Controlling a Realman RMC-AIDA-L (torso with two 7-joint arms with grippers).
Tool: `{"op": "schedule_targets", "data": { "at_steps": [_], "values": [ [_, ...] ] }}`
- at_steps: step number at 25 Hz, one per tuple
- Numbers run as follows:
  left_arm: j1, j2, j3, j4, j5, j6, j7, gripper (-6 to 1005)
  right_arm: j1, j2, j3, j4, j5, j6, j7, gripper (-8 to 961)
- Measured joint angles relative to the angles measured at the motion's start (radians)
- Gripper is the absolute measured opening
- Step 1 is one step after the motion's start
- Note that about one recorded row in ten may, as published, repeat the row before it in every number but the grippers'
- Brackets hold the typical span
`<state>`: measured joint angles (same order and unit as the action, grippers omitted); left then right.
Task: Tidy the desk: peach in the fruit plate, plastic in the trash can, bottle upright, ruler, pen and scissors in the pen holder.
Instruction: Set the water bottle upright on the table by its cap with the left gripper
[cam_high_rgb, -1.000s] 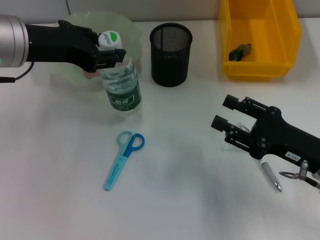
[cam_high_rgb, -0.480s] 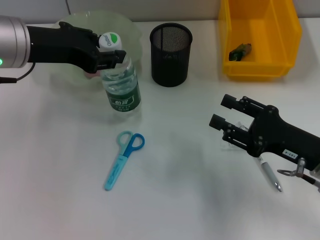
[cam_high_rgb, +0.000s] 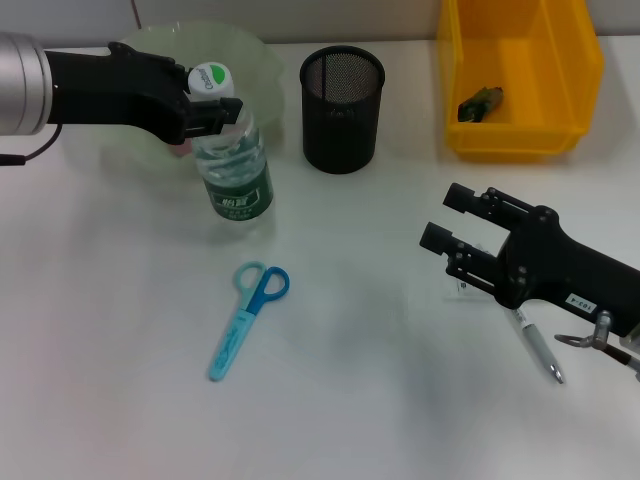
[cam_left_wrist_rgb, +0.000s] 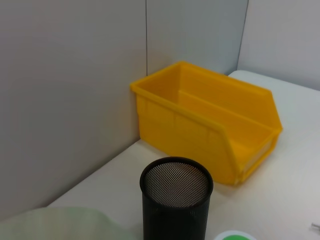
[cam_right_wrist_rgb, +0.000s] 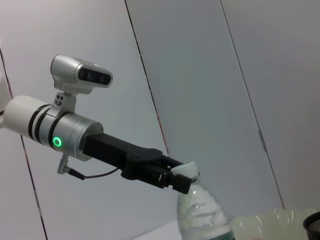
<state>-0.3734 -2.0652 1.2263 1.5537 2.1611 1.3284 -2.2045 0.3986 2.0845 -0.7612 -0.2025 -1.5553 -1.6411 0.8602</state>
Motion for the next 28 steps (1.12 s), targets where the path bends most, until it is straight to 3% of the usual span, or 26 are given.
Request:
{"op": "schedule_targets", "data": {
  "at_steps": [28],
  "values": [
    [-0.011,-0.001,0.013,-0.021,0.032,0.003,0.000,474,0.011,0.000,0.004,0.000,0.002,0.005,0.000,637]
  ]
}}
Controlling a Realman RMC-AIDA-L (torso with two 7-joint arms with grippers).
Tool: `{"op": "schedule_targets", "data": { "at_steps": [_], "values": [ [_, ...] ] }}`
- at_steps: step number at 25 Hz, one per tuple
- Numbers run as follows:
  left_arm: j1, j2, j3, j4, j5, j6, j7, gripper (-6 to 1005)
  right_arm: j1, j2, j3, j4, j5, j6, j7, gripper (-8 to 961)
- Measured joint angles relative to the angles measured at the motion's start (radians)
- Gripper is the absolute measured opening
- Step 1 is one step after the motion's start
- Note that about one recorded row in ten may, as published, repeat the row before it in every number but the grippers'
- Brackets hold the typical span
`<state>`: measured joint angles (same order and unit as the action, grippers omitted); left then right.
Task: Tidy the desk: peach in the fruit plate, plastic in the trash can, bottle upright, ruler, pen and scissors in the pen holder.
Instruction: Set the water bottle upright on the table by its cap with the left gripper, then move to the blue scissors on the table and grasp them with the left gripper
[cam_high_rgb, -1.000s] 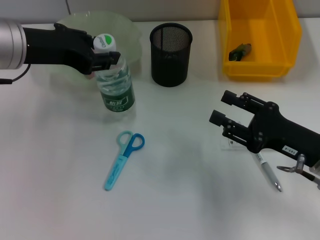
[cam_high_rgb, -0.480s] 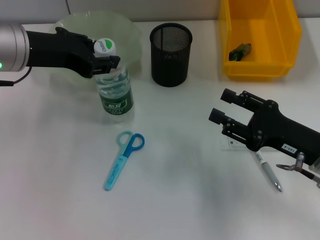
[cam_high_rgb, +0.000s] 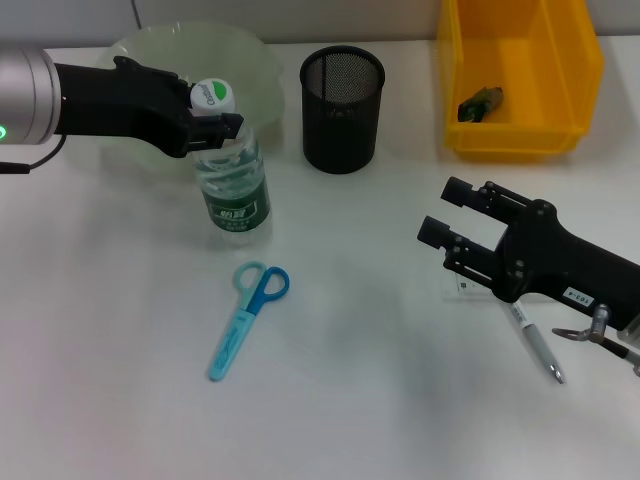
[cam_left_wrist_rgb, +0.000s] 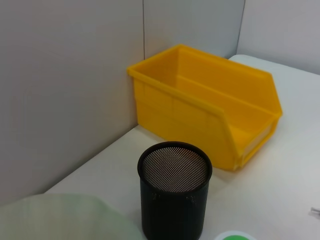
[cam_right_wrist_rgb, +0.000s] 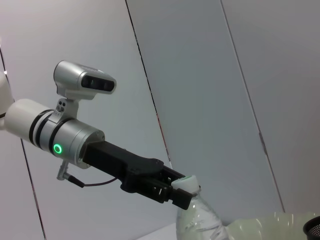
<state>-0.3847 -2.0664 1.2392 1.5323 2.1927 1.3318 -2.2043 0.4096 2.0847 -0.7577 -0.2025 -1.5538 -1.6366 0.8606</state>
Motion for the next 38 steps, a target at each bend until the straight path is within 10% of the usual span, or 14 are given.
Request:
{"op": "schedule_targets", "data": {
  "at_steps": [38],
  "values": [
    [0.006,-0.003,-0.028,0.028,-0.035,-0.003,-0.006,501,0.000,0.000,0.000,0.009,0.000,-0.004,0.000,636]
  ]
}}
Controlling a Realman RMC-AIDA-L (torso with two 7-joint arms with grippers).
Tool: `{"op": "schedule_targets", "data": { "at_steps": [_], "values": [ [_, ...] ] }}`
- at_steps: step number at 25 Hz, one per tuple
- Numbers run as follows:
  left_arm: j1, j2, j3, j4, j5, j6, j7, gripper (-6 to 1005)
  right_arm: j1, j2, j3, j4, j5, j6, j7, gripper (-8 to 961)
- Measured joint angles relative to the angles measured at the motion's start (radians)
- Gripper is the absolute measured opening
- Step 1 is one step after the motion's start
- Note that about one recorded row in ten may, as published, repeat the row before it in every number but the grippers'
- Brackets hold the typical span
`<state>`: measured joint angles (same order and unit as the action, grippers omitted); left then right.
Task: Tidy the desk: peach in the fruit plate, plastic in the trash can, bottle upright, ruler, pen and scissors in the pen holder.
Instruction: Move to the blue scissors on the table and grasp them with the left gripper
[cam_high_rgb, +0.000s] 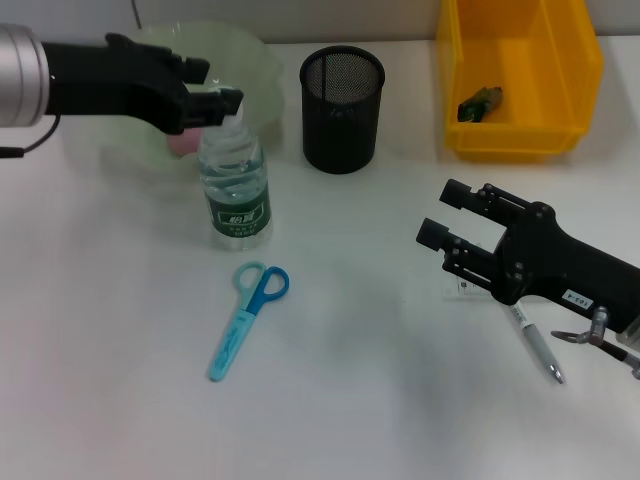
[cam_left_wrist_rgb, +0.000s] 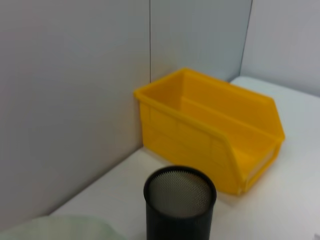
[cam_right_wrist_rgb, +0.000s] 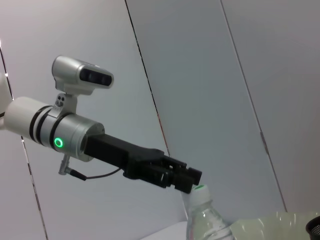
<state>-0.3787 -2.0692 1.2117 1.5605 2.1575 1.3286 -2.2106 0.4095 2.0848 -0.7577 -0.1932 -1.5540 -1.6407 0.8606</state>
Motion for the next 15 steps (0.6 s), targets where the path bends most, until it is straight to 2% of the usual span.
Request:
{"op": "schedule_targets", "data": {
  "at_steps": [8,10,11,12,15],
  "values": [
    [0.036,0.001,-0.070,0.007,-0.145,0.002,0.062,501,0.000,0.000,0.002,-0.001,0.000,0.001,0.011,636],
    [0.055,0.001,-0.087,-0.001,-0.208,0.003,0.107,500,0.000,0.000,0.002,-0.001,0.000,0.002,0.011,637],
    [0.084,0.002,-0.108,-0.018,-0.314,0.008,0.173,500,0.000,0.000,0.002,-0.001,0.000,0.002,0.012,637],
    [0.084,0.002,-0.108,-0.018,-0.314,0.008,0.173,500,0.000,0.000,0.002,-0.001,0.000,0.002,0.012,637],
    [0.112,0.003,-0.140,-0.066,-0.441,0.028,0.262,500,0.000,0.000,0.001,-0.002,0.000,0.002,0.012,637]
  ]
}}
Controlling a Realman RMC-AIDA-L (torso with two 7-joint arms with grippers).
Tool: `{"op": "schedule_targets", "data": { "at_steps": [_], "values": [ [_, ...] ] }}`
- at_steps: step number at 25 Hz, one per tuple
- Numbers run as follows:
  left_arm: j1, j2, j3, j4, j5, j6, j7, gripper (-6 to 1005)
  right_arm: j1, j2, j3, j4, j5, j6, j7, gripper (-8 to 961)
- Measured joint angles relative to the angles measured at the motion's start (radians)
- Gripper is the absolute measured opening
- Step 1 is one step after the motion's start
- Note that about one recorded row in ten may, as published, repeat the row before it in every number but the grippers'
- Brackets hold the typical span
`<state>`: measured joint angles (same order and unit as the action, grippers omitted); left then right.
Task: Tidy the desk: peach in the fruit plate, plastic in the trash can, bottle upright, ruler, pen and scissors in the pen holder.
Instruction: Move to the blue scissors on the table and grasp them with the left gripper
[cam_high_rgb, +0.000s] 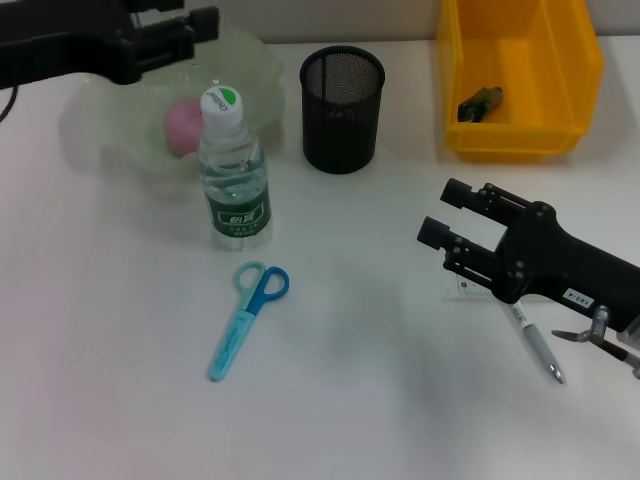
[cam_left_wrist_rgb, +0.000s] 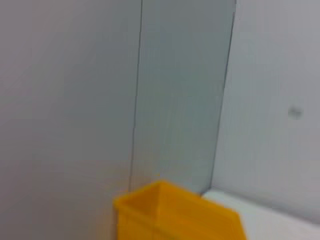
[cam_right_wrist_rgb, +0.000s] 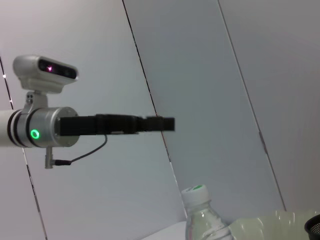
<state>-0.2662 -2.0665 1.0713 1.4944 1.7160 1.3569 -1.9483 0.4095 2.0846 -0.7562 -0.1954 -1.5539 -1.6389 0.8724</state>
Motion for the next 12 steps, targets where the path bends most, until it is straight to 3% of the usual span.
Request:
{"op": "schedule_targets", "data": {
  "at_steps": [1,5,8,9,11,12],
  "values": [
    [0.006,0.001,-0.029,-0.054,-0.070,0.041,0.052,500,0.000,0.000,0.000,-0.001,0.000,0.000,0.000,637],
    [-0.006,0.002,-0.076,-0.146,-0.125,0.125,0.092,500,0.001,0.000,0.000,-0.001,0.000,0.001,0.000,636],
    [-0.046,0.003,-0.134,-0.288,-0.140,0.270,0.173,500,0.003,0.000,0.000,-0.002,0.000,0.000,0.005,636],
    [-0.046,0.003,-0.134,-0.288,-0.140,0.270,0.173,500,0.004,0.000,-0.001,-0.003,0.000,-0.002,0.009,636],
    [-0.083,0.006,-0.180,-0.430,-0.142,0.424,0.296,500,0.007,-0.003,-0.005,-0.007,-0.001,-0.005,0.024,636],
    [-0.083,0.006,-0.180,-0.430,-0.142,0.424,0.296,500,0.007,-0.003,-0.005,-0.007,-0.001,-0.005,0.024,636]
  ]
}}
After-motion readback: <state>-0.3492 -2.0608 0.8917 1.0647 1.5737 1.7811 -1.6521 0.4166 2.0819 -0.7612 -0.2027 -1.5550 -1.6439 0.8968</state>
